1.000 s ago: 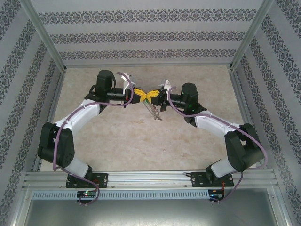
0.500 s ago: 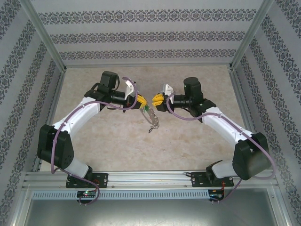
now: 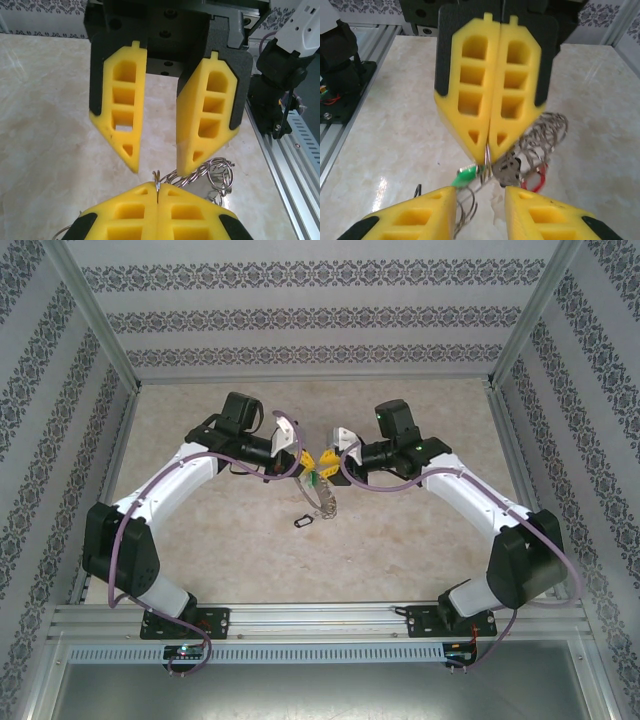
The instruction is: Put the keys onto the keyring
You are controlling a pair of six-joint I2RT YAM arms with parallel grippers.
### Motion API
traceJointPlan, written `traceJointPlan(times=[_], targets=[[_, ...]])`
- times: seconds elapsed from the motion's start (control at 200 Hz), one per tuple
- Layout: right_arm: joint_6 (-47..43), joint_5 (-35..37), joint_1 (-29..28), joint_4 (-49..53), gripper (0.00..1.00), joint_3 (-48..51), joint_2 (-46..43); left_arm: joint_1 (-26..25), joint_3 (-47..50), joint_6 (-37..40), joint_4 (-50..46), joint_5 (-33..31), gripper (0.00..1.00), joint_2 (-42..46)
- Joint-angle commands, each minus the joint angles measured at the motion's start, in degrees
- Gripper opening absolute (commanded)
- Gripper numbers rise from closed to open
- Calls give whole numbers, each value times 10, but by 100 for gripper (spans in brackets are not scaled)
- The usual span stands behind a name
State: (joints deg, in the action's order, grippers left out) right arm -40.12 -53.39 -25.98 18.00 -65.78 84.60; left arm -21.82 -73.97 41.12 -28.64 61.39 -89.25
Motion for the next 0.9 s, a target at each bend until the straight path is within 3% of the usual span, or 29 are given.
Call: traceJointPlan(times=[0.0, 0.235, 0.295, 0.38, 0.44, 0.505, 0.894], targets=[[-12, -9, -10, 5, 29, -20, 9, -17, -26, 45, -39, -10, 0, -9], [-14, -11, -18, 11, 9, -29, 10, -20, -35, 50, -46, -11, 0, -12], [-18, -13, -17, 17, 0, -32, 10, -20, -35, 50, -46, -10, 0, -12], [-14, -10, -18, 18, 0, -33, 9, -19, -33, 46, -42, -7, 0, -12], [0, -5, -17, 3, 0, -28, 6, -19, -26, 31, -25, -9, 20, -9], [23, 3, -15, -27, 0, -17, -2, -18, -11, 22, -7, -11, 25, -1], [151, -48, 10, -186, 0, 39, -40, 11, 47, -37, 81, 13, 24, 36]])
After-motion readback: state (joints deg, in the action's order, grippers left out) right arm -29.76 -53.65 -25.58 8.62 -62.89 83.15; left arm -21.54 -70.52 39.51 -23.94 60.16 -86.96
